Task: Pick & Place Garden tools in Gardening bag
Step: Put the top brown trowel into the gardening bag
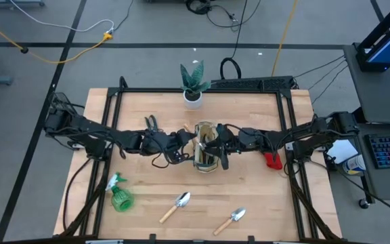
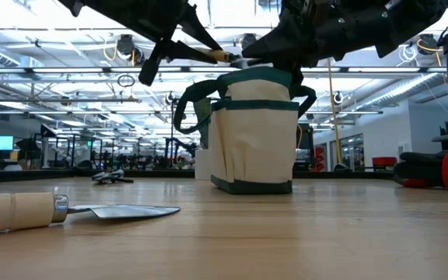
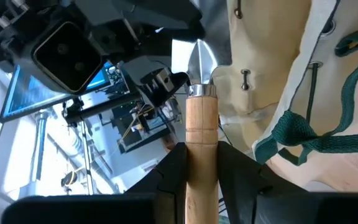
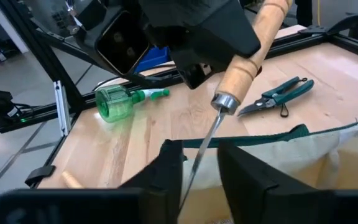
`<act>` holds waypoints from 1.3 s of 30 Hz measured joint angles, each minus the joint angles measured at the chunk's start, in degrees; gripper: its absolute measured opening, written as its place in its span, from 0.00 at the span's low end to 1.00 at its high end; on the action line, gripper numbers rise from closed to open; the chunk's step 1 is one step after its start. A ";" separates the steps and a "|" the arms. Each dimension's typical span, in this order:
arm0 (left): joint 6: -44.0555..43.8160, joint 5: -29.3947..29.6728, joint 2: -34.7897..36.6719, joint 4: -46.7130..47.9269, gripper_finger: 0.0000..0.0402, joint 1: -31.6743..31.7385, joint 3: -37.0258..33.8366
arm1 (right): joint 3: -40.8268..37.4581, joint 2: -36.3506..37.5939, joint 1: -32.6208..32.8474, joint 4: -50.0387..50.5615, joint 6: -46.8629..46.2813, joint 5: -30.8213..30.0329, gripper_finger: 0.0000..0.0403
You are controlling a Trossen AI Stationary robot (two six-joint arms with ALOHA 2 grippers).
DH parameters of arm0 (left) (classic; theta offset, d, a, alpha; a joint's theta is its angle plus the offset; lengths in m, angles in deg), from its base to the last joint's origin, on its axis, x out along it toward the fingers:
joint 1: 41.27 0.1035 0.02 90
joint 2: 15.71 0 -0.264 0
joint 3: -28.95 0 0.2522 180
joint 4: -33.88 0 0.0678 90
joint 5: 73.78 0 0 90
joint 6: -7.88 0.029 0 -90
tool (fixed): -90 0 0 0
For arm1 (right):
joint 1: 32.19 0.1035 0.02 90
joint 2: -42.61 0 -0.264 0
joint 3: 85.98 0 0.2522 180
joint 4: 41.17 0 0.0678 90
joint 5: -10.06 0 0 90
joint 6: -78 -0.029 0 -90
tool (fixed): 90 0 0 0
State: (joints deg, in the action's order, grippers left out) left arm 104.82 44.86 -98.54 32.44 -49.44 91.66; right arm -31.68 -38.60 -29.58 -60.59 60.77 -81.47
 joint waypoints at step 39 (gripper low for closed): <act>-51.32 13.41 -0.80 1.95 0.45 0.43 0.02 | 0.02 7.54 0.98 15.92 -15.87 -14.01 0.00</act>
State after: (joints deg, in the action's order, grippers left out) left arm 53.50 58.27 -99.34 34.39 -49.01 91.68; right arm -31.66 -31.07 -28.60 -44.67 44.90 -95.48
